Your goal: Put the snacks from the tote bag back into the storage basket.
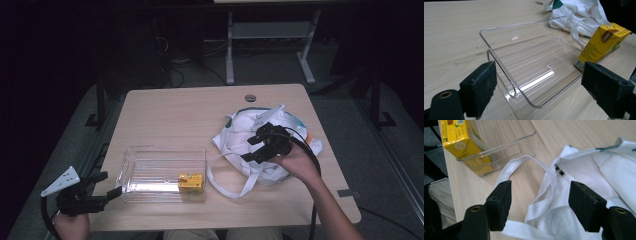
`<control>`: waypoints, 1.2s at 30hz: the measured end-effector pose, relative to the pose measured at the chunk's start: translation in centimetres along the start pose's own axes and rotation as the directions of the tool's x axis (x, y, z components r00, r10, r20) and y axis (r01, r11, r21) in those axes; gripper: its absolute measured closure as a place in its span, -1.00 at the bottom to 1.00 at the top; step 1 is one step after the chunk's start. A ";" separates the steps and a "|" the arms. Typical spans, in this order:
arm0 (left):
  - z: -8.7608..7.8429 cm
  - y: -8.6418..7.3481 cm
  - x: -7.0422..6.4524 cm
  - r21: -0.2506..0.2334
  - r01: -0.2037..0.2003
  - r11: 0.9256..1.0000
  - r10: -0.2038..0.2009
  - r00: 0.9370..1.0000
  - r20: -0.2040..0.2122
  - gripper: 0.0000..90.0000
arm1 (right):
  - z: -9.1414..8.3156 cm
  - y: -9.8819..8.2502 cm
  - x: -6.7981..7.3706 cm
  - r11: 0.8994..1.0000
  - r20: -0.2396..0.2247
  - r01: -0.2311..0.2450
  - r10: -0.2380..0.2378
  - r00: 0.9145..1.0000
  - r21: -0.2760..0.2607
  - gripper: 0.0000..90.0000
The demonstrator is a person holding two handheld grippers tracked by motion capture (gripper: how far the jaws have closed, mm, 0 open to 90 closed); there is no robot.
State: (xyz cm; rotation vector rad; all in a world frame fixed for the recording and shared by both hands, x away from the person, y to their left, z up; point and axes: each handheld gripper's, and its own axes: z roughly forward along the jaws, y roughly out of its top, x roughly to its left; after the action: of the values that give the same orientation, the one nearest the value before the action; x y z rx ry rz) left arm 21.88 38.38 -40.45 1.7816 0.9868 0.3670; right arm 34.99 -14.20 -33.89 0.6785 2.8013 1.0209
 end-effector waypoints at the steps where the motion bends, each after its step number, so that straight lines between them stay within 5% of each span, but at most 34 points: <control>1: 0.0 0.0 0.0 -0.002 0.003 1.000 -0.003 1.000 -0.001 -0.72 | -0.1 -0.2 -0.1 1.000 0.004 0.000 0.000 1.000 -0.001 -0.23; 36: 0.5 0.0 -0.3 0.024 -0.009 1.000 0.009 1.000 0.010 -0.72 | -2.9 -9.2 -1.0 0.985 0.078 -0.155 0.160 0.984 -0.072 -0.26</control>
State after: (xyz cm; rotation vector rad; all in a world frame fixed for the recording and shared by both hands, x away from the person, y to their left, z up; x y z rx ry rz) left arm 21.99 37.83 -40.58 1.8081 0.9799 0.3525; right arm 31.81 -22.58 -37.48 0.9249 2.6656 1.0773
